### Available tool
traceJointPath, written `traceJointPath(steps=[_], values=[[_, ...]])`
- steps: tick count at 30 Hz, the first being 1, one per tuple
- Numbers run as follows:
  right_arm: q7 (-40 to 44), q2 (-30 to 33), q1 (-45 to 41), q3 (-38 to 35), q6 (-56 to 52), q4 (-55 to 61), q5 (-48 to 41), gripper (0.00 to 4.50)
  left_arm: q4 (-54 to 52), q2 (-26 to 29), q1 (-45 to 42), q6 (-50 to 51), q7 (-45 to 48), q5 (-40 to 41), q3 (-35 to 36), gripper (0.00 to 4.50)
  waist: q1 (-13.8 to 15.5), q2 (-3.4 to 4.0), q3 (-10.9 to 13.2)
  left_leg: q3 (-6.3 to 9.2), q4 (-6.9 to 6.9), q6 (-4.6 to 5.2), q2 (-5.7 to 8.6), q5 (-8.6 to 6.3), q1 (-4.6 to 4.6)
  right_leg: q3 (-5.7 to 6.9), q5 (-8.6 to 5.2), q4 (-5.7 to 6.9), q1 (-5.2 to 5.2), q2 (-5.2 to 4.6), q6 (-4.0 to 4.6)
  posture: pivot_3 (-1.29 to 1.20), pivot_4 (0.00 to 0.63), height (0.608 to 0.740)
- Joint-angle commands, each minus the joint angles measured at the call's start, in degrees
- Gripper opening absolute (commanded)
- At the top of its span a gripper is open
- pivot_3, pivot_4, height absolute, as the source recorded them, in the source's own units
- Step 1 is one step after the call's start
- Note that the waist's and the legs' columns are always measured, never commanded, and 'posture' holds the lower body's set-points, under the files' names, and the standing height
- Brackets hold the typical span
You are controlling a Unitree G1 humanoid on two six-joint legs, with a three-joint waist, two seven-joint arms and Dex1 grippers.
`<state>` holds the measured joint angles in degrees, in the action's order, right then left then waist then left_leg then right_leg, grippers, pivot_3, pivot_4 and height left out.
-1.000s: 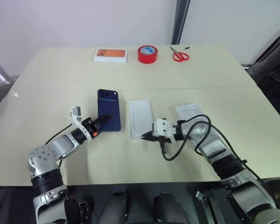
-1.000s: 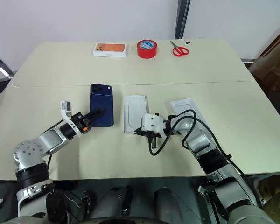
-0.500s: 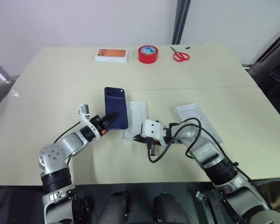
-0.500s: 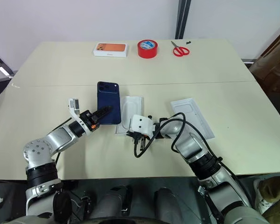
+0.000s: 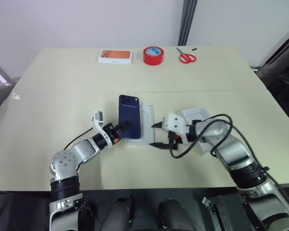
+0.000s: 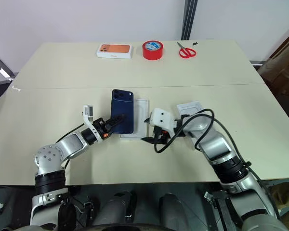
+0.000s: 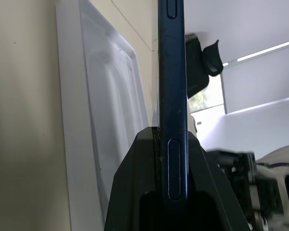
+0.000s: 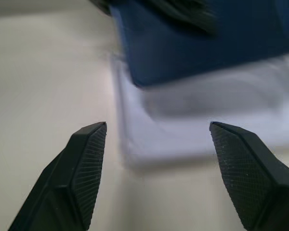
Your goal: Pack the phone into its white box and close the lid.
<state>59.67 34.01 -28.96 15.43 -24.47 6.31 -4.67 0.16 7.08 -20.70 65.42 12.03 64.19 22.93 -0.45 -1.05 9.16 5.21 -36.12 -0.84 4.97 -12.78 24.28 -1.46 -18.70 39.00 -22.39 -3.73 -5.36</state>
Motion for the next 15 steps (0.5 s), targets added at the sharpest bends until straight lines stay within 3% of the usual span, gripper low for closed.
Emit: traceJointPath(steps=[1, 8, 15], values=[[-1.0, 0.7, 0.1, -1.8, 1.8, -0.5, -0.2, 3.55, -1.2, 0.7, -0.8, -0.4, 0.9, -0.6, -2.6, 0.0, -0.1, -0.01, 0.0, 0.0, 0.0, 0.0, 0.0, 0.0, 0.01, 0.0, 0.0, 0.0, -0.02, 0.0, 0.0, 0.0, 0.15, 0.734], [-2.8, -0.2, -0.3, -1.2, 2.6, -1.7, -0.1, 3.62, -0.7, 1.4, -2.0, 1.6, -0.5, 0.3, -3.3, 3.32, -0.1, 0.0, 0.0, 0.0, -0.01, -0.21, -0.02, 0.12, 0.02, 0.0, 0.0, 0.01, -0.02, 0.01, 0.0, 0.0, 0.15, 0.734], [-3.4, -0.4, -0.6, -1.0, 4.0, -3.3, 0.4, 3.62, -2.1, 3.5, -2.7, 3.6, -0.9, 2.7, -2.9, 3.32, -0.2, 0.0, 0.0, -0.01, -0.01, -0.21, -0.01, 0.13, 0.03, 0.0, 0.0, 0.01, -0.03, 0.01, 0.0, 0.0, 0.15, 0.734]])
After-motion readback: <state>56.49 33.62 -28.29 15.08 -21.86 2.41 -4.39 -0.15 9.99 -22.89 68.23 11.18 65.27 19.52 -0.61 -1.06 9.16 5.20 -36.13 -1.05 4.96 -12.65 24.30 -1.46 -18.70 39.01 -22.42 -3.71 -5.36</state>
